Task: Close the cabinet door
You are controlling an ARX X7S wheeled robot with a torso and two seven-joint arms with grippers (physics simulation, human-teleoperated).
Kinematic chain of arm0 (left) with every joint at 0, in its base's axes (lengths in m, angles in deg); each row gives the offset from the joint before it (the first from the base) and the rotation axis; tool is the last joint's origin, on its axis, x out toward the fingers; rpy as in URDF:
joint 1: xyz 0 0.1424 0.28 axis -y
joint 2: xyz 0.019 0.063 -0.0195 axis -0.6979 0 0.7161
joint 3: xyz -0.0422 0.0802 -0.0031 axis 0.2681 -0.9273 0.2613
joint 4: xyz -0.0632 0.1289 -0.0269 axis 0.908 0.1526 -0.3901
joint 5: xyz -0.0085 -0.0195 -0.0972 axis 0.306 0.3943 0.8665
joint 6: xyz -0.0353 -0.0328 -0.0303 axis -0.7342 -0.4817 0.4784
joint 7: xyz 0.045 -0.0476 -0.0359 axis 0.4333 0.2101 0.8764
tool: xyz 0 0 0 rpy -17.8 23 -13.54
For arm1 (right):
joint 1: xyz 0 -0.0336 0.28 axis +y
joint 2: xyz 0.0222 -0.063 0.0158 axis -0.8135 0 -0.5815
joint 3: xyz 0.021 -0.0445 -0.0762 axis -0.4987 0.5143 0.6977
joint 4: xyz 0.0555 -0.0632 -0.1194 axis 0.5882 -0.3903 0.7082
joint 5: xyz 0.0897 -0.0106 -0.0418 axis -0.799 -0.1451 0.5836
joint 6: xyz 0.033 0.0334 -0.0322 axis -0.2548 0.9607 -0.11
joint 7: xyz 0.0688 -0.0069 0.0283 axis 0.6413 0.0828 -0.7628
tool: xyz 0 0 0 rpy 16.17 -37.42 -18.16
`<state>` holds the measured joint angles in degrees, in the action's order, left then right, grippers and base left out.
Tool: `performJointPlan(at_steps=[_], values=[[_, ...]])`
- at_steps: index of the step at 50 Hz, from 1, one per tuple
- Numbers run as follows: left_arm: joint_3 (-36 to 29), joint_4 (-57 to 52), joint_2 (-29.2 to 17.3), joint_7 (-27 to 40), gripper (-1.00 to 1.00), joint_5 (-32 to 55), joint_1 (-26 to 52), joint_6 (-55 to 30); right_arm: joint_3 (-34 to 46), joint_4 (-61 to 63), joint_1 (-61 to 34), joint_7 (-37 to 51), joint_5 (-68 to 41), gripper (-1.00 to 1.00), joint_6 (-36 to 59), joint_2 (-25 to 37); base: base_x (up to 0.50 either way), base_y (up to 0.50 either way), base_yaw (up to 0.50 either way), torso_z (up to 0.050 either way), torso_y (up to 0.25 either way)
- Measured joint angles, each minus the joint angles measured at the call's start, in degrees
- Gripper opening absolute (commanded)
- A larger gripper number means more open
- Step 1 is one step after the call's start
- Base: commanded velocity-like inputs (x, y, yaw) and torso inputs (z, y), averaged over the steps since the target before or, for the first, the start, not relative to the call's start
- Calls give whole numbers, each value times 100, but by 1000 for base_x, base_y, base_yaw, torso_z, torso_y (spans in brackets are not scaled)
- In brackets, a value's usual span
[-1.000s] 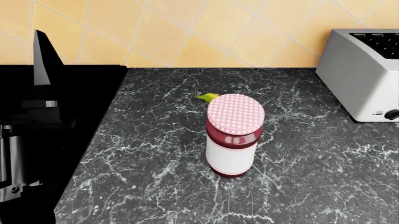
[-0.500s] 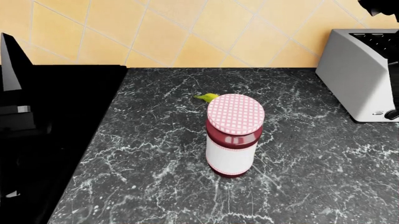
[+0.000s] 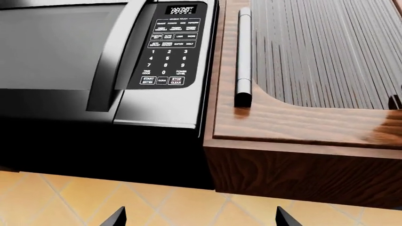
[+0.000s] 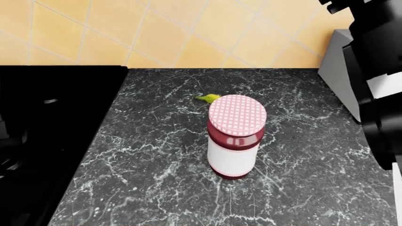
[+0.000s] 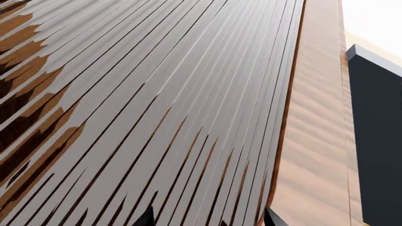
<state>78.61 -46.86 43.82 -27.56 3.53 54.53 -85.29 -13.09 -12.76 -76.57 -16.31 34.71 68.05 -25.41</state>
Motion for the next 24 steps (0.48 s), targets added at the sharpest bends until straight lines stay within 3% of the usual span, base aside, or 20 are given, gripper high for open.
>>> performJointPlan(at_steps=[24], values=[[129, -57, -61, 93, 100, 29, -105, 32, 1313, -754, -129, 102, -2135, 100, -1089, -139, 7, 4, 8, 1, 0]])
